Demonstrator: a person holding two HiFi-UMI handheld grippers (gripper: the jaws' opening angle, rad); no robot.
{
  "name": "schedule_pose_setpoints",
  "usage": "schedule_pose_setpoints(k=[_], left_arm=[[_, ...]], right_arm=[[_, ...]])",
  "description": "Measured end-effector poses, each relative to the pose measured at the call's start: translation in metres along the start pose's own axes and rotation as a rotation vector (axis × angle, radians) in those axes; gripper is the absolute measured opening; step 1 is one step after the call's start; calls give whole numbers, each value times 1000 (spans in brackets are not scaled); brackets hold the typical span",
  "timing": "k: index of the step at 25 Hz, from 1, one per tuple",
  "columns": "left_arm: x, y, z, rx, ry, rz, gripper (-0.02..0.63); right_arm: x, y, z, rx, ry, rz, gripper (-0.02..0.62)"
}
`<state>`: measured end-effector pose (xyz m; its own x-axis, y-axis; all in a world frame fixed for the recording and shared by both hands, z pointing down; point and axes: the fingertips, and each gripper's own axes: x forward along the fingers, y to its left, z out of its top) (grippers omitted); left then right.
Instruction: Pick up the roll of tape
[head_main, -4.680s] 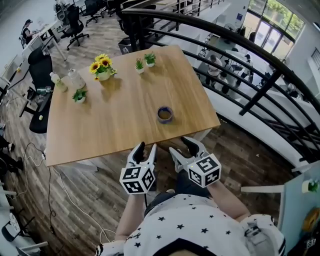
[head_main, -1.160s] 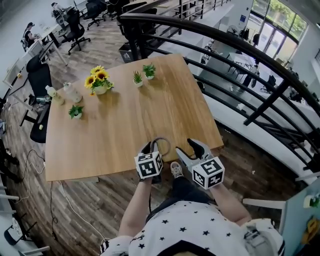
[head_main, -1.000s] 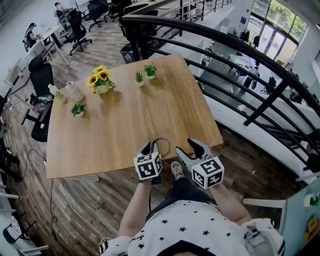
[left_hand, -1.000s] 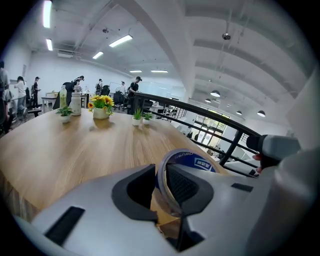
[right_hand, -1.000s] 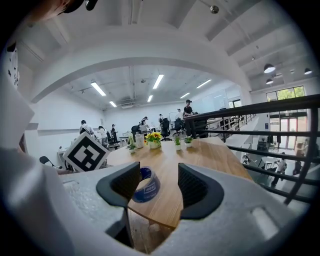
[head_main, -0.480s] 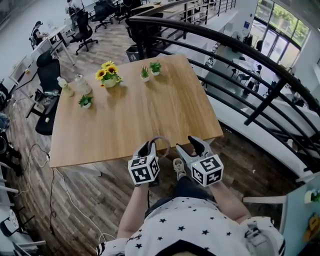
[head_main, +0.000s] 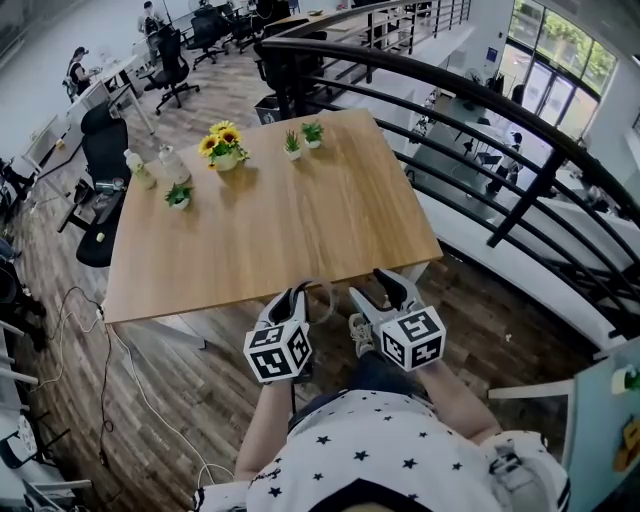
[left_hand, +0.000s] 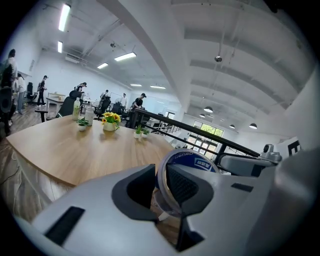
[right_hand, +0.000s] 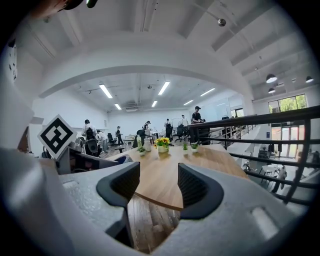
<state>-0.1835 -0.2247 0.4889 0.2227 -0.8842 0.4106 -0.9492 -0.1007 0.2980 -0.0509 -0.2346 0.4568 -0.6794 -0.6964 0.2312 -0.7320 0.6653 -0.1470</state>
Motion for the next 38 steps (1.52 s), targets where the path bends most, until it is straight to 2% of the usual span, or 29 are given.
schedule_pose_setpoints(k=[9, 17, 38], left_arm=[[-44, -3, -13, -31, -37, -11, 67], [-62, -12, -21, -24, -46, -17, 67], [-56, -13, -17, -21, -43, -29, 67]], right_arm=[[-23, 22, -5, -12, -29, 2, 222], [-37, 25, -5, -12, -41, -4, 222], [-32, 21, -7, -25, -18, -24, 216]])
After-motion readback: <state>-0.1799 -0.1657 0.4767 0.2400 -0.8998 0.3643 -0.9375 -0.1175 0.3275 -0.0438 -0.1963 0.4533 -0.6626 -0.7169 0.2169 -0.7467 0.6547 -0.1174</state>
